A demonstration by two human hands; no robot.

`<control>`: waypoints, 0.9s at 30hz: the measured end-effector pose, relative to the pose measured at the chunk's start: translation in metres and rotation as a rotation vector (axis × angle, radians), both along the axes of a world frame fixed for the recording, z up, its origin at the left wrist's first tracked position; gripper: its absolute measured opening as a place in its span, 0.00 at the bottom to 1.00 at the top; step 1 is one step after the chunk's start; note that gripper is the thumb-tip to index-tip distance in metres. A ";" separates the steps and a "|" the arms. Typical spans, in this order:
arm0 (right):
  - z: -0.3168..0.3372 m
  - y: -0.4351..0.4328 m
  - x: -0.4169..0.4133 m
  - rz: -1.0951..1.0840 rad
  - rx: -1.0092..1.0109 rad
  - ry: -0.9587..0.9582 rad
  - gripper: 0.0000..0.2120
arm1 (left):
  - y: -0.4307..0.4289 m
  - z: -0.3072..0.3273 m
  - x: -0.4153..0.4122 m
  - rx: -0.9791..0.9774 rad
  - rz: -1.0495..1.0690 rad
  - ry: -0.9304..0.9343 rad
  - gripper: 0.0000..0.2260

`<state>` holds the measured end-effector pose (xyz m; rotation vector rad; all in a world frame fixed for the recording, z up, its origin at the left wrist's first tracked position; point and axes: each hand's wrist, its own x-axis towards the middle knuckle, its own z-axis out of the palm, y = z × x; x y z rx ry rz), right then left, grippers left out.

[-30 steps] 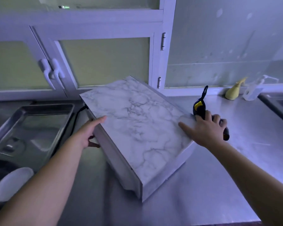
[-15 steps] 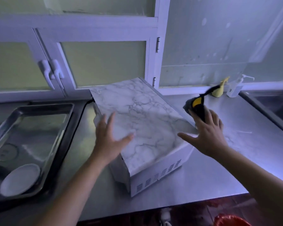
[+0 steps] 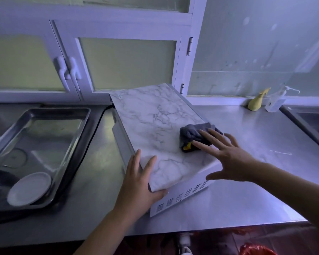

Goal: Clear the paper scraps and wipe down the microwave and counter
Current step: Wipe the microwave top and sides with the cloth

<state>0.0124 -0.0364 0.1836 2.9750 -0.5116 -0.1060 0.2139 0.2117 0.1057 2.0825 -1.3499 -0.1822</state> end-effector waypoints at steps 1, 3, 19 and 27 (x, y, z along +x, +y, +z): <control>-0.004 0.003 0.003 -0.007 -0.010 -0.005 0.56 | 0.001 -0.001 -0.001 0.012 -0.003 -0.016 0.46; -0.014 0.008 0.010 -0.012 -0.004 -0.061 0.56 | 0.001 -0.003 -0.001 0.036 -0.006 -0.031 0.47; -0.041 0.020 0.063 0.001 0.020 -0.399 0.52 | 0.005 0.008 0.094 0.059 -0.134 0.065 0.47; -0.040 0.007 0.122 -0.069 0.086 -0.372 0.56 | -0.017 0.014 0.164 0.074 -0.170 0.128 0.45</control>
